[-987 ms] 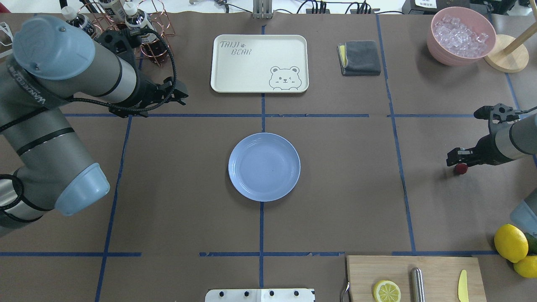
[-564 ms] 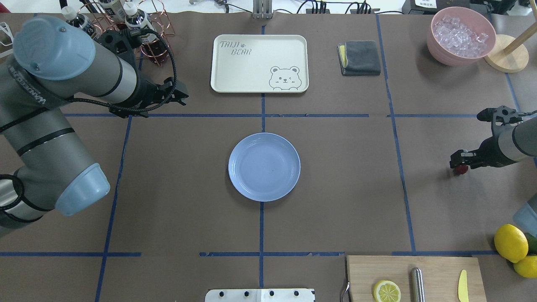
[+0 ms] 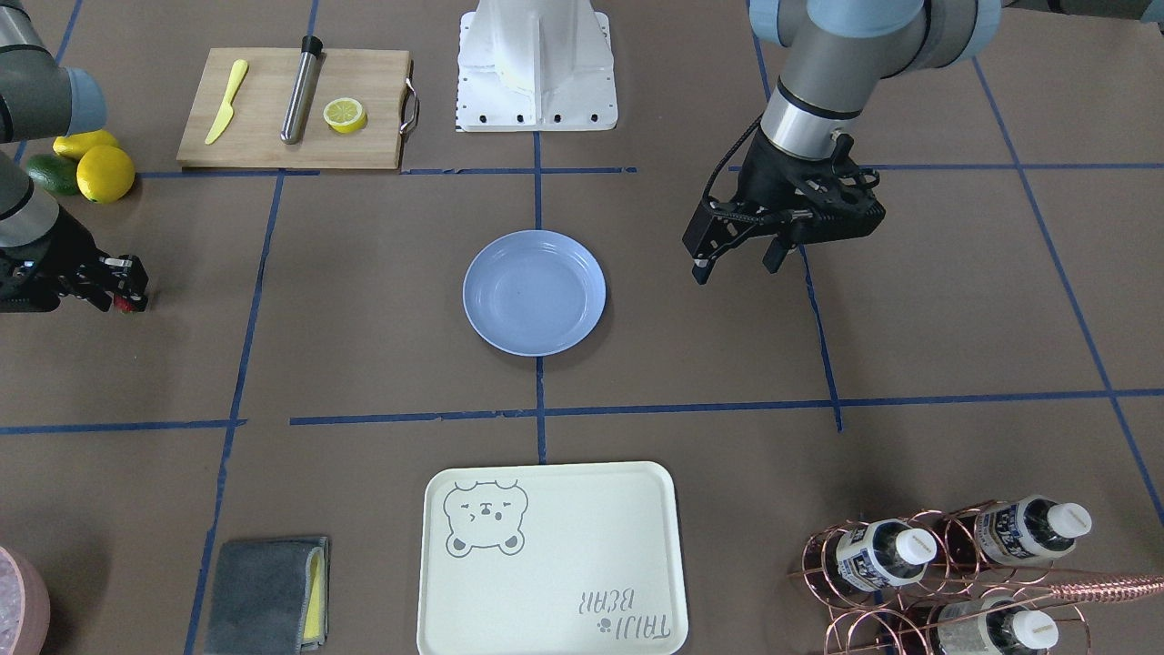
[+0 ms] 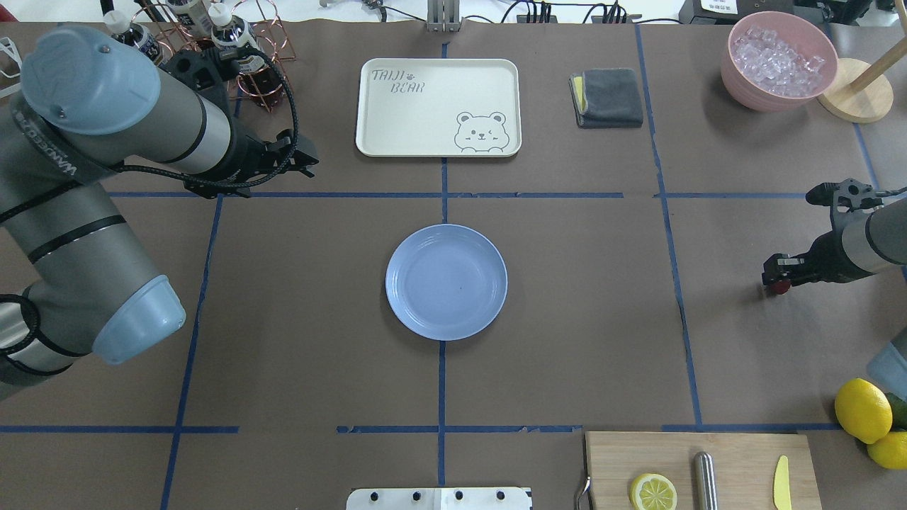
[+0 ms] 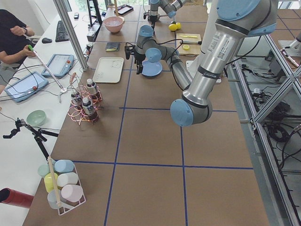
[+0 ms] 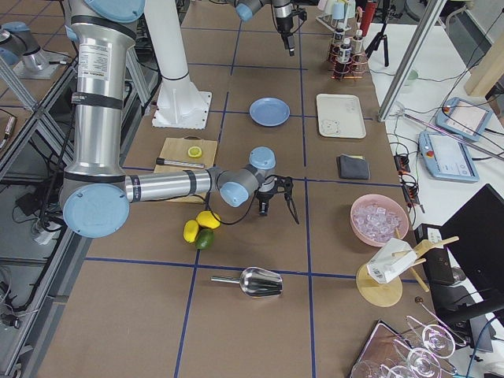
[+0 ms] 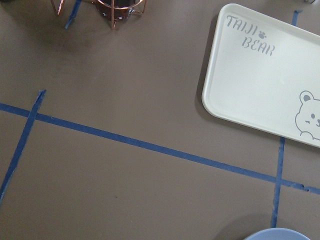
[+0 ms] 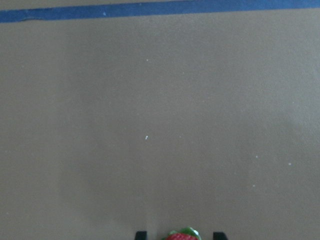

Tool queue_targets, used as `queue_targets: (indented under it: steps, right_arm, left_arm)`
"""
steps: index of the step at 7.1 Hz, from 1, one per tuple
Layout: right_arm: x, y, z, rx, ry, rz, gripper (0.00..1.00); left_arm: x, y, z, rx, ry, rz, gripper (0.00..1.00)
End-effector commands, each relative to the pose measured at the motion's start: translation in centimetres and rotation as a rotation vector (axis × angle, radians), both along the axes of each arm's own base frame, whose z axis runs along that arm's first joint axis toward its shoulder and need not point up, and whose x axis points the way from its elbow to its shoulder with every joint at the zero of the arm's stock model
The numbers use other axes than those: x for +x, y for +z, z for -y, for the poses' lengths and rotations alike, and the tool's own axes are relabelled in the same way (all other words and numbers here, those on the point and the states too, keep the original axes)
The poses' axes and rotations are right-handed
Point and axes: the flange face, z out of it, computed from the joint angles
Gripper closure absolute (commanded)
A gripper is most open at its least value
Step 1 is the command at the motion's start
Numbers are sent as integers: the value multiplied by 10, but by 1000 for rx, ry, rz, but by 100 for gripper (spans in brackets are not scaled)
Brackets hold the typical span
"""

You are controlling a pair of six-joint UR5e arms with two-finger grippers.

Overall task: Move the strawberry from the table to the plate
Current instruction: 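Lower the right gripper onto the red strawberry and close on it, then carry the strawberry with the right gripper over the light blue plate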

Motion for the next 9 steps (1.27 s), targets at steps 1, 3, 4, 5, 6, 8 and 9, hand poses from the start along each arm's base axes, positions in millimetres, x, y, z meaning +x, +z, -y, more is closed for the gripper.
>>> queue_targets:
  steps: [1, 3, 4, 5, 6, 8, 9]
  right_arm:
    - [0, -3, 0, 5, 0, 3, 100]
    - [2, -45, -1, 57, -2, 57, 100]
    - [-1, -74, 1, 56, -6, 63, 100]
    - [-12, -122, 15, 57, -6, 64, 100]
    - [-32, -179, 36, 41, -2, 62, 100]
    - [-120, -310, 52, -37, -20, 70, 100]
    - [-164, -357, 52, -57, -5, 75, 100]
  left_arm:
    - [0, 0, 0, 1, -2, 0, 0]
    - [-17, 1, 9, 0, -29, 3, 0]
    - [-25, 17, 12, 40, 2, 45, 0]
    - [-30, 37, 12, 86, 51, 93, 0]
    - [-40, 53, 16, 127, 87, 134, 0]
    - [-71, 81, 27, 182, 123, 202, 0]
    - [-85, 104, 26, 196, 168, 230, 0]
